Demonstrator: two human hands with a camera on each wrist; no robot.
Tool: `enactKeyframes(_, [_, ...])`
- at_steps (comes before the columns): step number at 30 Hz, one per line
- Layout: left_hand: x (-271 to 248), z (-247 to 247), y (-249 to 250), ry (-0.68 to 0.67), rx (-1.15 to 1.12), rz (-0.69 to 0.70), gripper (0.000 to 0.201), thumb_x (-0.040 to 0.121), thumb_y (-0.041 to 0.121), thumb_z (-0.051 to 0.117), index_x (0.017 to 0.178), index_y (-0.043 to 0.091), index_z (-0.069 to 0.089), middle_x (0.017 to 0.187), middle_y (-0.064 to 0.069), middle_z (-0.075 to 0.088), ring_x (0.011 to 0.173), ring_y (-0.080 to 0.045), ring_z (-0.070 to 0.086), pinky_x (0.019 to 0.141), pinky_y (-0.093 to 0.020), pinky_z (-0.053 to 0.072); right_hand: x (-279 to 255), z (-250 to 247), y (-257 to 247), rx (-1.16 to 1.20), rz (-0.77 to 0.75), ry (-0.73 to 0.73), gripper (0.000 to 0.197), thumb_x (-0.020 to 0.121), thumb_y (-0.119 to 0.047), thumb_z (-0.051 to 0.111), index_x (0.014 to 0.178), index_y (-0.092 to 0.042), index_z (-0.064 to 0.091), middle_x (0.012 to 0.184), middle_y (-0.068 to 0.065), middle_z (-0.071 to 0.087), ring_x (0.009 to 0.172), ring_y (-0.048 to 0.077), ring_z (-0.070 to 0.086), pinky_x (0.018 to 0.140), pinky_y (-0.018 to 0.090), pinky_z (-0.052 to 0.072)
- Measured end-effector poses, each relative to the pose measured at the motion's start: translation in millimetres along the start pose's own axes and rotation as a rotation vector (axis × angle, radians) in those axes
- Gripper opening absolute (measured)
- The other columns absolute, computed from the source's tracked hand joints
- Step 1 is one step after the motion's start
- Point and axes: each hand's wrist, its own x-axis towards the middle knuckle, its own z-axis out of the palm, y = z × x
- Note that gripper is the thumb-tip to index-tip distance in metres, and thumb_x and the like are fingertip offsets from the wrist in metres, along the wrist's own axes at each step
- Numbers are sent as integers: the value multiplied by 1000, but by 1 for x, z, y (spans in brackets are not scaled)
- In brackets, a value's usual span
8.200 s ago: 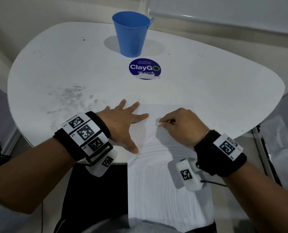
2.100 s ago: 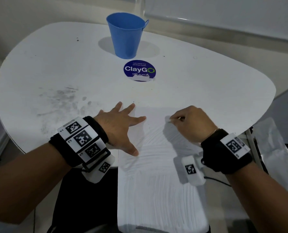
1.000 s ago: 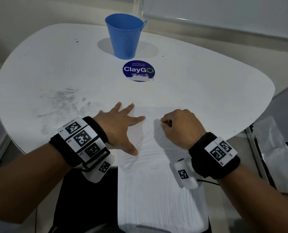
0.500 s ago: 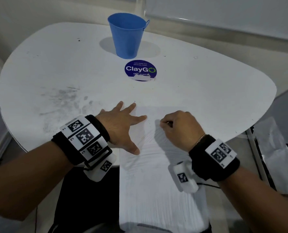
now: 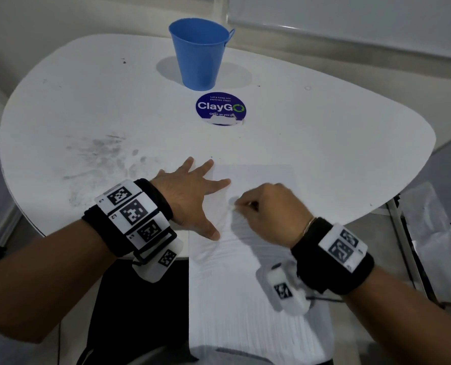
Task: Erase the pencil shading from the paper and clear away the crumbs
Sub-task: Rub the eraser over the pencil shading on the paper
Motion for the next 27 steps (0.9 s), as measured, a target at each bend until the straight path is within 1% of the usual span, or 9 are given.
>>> enactKeyframes(3, [0, 0, 0, -4, -7, 3, 117, 67, 78, 72, 152, 60, -7, 163, 16, -27, 151, -20, -27, 121, -64, 3, 6, -5, 10, -28, 65, 79, 20, 93, -24, 57, 91, -21, 77, 85, -4, 74, 80, 21, 66, 75, 34, 55])
enactKeyframes(7, [0, 0, 1, 3, 13, -1, 117, 67, 79, 71, 152, 59, -7, 163, 16, -27, 152, -21, -27, 122, -63, 5, -9, 5, -8, 44, -78, -43, 16, 93, -24, 63, 90, -23, 79, 90, -7, 75, 59, -2, 53, 63, 17, 44])
enactKeyframes(10, [-1, 0, 1, 5, 9, -1, 116, 68, 79, 71, 152, 59, -7, 164, 15, -26, 152, -21, -26, 122, -64, 5, 6, -3, 4, 10, 35, 54, 18, 94, -26, 60, 92, -24, 78, 86, -7, 75, 77, 15, 65, 74, 31, 54])
enactKeyframes(12, [-1, 0, 1, 6, 3, 0, 116, 68, 79, 71, 152, 59, -7, 164, 15, -26, 152, -21, -26, 122, -64, 5, 8, -3, 7, -4, 56, 99, 19, 94, -26, 59, 91, -22, 77, 85, -5, 75, 80, 20, 67, 74, 33, 54])
enactKeyframes(14, [0, 1, 1, 6, 16, 2, 116, 68, 80, 69, 152, 59, -7, 164, 15, -26, 152, -21, -26, 122, -64, 5, -3, 5, -4, -1, -41, 22, 19, 94, -24, 60, 89, -21, 78, 77, -5, 73, 68, 9, 64, 67, 27, 51])
enactKeyframes(17, [0, 0, 2, 1, 31, -3, 116, 68, 82, 68, 152, 58, -8, 164, 15, -27, 152, -22, -25, 121, -64, 6, -9, 7, -11, 47, -99, -60, 15, 94, -25, 64, 94, -25, 79, 84, -19, 70, 58, -6, 53, 64, 15, 42])
enactKeyframes(21, [1, 1, 0, 9, 25, -4, 116, 67, 82, 68, 152, 58, -8, 164, 14, -27, 152, -22, -25, 121, -64, 7, 4, 0, 1, 14, 0, 56, 19, 95, -27, 60, 94, -23, 78, 86, -5, 76, 78, 19, 67, 75, 34, 55])
enactKeyframes(24, [2, 2, 0, 3, 39, -1, 118, 67, 81, 69, 152, 58, -9, 163, 15, -28, 152, -21, -26, 121, -62, 6, -9, 9, -13, -25, -102, -2, 20, 95, -27, 59, 92, -22, 77, 79, -2, 74, 72, 24, 66, 68, 35, 54])
enactKeyframes(27, [2, 2, 0, 0, 43, -7, 120, 65, 81, 71, 150, 60, -11, 162, 16, -30, 151, -20, -27, 122, -61, 5, -1, 4, -7, -26, -37, 26, 19, 93, -26, 59, 94, -24, 78, 84, -5, 75, 77, 24, 66, 72, 36, 55])
